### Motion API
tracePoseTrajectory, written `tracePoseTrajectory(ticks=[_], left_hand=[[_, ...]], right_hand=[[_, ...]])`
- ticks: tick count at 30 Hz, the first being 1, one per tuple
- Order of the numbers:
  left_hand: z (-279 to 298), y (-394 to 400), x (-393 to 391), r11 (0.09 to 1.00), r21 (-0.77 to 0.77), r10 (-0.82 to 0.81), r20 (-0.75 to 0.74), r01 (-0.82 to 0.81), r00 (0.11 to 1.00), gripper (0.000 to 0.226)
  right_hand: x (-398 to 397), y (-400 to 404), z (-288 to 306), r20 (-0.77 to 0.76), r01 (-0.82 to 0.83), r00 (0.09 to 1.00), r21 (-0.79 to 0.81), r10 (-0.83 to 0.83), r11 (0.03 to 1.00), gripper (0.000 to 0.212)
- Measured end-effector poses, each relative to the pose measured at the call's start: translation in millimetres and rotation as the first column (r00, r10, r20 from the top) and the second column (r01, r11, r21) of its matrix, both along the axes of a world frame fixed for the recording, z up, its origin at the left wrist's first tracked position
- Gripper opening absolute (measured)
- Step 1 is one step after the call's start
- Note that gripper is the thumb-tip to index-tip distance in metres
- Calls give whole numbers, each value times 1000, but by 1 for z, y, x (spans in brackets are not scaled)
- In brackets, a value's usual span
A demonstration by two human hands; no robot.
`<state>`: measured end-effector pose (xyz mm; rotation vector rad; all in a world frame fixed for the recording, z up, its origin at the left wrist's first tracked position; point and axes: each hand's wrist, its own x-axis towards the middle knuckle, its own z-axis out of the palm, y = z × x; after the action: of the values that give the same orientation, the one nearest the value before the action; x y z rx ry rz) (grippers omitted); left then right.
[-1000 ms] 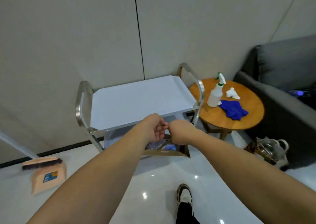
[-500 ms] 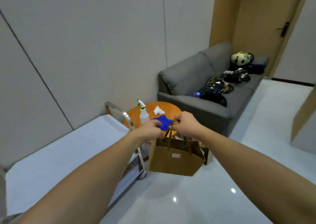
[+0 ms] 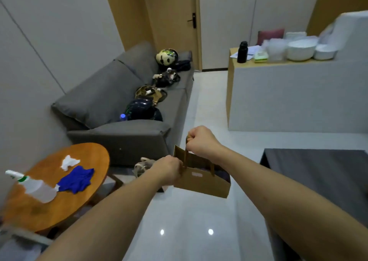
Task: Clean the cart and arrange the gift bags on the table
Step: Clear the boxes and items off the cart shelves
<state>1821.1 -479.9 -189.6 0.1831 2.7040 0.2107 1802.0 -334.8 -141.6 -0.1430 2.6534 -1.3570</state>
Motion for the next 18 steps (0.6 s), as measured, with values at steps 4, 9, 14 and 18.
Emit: tracePoseTrajectory(ticks=[4, 9, 14, 18], left_hand=[[-16, 90, -51, 985, 23, -168, -19, 168, 986, 16], [-24, 183, -106, 912, -34, -410, -18, 409, 912, 16], [-53, 266, -162, 807, -57, -586, 55, 588, 809, 22], [-77, 336, -203, 684, -21, -722, 125, 729, 681, 26]], right_hand=[[-35, 88, -10, 22, 126, 992, 53, -128, 991, 27], [-61, 177, -30, 13, 287, 956, 160, -293, 944, 26], [-76, 253, -59, 22, 474, 872, 204, -488, 857, 30], [-91, 308, -85, 44, 591, 788, 222, -614, 775, 36]])
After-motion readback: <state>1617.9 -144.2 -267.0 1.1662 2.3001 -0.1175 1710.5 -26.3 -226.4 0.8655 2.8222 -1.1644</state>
